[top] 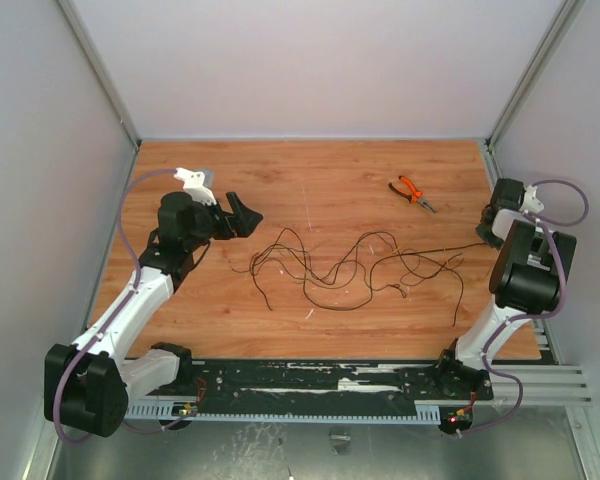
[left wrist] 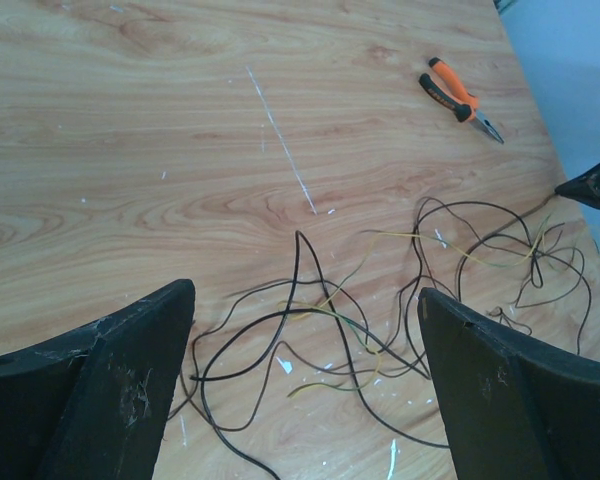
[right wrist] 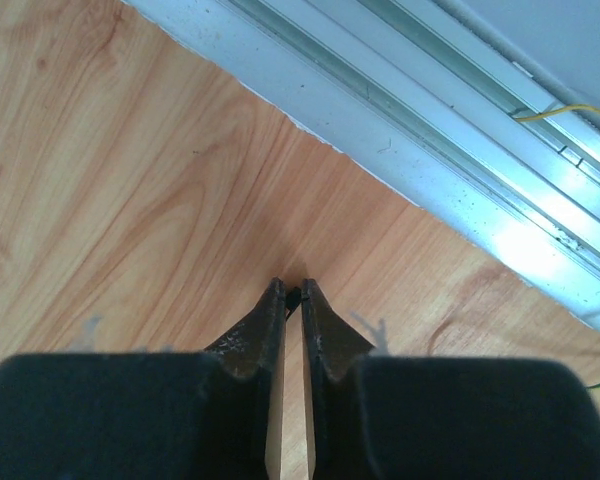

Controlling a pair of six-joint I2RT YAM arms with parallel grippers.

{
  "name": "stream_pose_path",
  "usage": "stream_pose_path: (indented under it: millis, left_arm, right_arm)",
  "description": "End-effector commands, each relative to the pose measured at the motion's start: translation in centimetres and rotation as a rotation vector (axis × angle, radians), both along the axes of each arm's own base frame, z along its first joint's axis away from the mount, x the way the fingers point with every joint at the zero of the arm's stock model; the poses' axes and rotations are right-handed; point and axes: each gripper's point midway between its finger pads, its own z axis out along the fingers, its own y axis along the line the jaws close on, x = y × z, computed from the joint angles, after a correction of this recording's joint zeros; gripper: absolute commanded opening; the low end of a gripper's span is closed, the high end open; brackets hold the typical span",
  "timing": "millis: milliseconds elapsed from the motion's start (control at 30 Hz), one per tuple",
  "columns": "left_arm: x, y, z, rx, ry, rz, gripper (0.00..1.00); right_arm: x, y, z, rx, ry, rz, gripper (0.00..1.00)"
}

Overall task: Zip-tie the wires
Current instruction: Pick up the ribbon at the center of the board.

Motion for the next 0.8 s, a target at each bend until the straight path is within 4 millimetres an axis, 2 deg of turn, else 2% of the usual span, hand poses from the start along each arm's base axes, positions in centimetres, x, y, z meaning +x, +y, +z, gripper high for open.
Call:
stream_pose_path:
  millis: [0,133,200,400,600,767]
  left_arm:
    - [0.3,-0.4,2.2,-0.007,-0.053,-0.017,0.98]
    - [0.2,-0.6,2.5,-0.017,-0.056,-0.024,0.98]
    - [0.2,-0.8,3.0,-0.028,-0.060,-0.037,0.98]
    - [0.0,-1.8,5.1,-0.063,-0.079,-0.090,0.98]
    - [0.2,-1.8,9.5,-0.071,-0.157,-0.138,0.98]
    - [0.7,-2.3,13.4,-0.088,-0.223,-0.195,0.98]
  right_arm:
    - [-0.6,-0.4,0.7,0.014,0.026,-0.022,0.00]
    - [1.8,-0.9,4.1,-0.002,-0.056,-0.019,0.00]
    - [3.3,-0.6,6.8,-0.011,-0.150,-0.010,0.00]
    - [8.7,2.7,14.7,-0.125,-0.350,0.093,0.00]
    - [13.1,6.3,21.8,-0.366,-0.421,0.195,0.00]
    - [15.0,10.4,28.7,-0.541,-0.524,0.279,0.00]
